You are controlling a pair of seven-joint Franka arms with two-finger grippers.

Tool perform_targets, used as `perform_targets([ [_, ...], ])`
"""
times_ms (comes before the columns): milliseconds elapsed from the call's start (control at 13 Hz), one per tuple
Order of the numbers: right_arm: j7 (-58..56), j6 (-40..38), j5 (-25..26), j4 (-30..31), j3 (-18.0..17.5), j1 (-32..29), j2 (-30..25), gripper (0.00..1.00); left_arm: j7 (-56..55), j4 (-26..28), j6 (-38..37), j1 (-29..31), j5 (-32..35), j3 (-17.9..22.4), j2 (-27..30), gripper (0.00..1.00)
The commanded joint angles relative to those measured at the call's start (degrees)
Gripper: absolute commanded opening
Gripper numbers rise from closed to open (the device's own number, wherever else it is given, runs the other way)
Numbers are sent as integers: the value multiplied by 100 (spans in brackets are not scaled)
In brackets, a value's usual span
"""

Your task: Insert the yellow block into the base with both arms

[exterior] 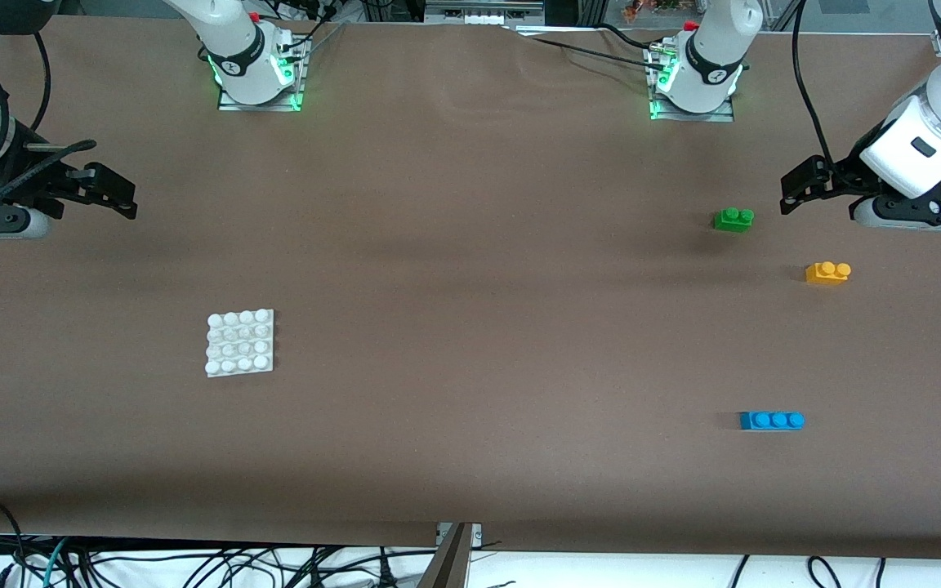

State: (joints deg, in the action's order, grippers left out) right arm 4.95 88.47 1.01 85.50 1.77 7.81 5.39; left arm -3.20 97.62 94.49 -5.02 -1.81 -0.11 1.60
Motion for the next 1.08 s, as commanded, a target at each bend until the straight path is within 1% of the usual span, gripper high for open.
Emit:
perform_targets([
  [0, 128, -85, -5, 10, 16, 19, -177, 100, -75, -173, -44, -16, 145, -24, -81, 100],
  [1003, 137, -41, -49, -51, -10, 19, -126, 100, -75, -173, -44, -16, 145, -42, -90, 100],
])
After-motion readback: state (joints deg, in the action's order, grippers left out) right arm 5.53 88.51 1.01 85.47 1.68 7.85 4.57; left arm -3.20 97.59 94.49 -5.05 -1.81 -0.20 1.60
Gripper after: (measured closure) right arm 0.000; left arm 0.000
